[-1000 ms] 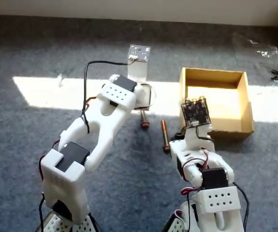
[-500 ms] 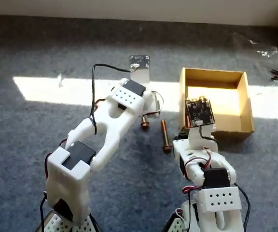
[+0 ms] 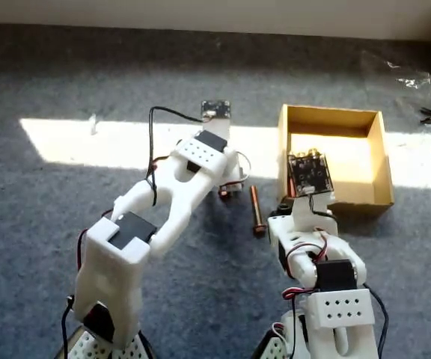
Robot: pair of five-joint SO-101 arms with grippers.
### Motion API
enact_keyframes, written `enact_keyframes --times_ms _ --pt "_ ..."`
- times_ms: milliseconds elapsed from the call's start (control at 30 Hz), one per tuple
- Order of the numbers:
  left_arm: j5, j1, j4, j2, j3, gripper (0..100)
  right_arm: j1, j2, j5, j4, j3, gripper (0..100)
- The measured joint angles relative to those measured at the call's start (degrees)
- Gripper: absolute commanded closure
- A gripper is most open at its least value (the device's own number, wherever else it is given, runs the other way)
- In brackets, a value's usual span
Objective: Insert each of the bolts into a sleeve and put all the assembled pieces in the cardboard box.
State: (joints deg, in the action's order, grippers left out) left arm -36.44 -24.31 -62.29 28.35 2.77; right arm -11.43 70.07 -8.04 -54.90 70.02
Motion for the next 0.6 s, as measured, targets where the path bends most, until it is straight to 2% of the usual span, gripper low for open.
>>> enact_keyframes --times_ms 133,333,600 --pt "0.0 0.0 -1.1 0.0 2.4 82 0.0 0.0 0.0 0.0 0.0 99.5" --pt "0.0 0.4 -1.5 0.0 2.6 93 0.0 0.0 0.0 0.0 0.0 99.5" --pt "2.6 2.5 -1.3 0.0 2.6 94 0.0 0.0 0.0 0.0 0.0 99.5"
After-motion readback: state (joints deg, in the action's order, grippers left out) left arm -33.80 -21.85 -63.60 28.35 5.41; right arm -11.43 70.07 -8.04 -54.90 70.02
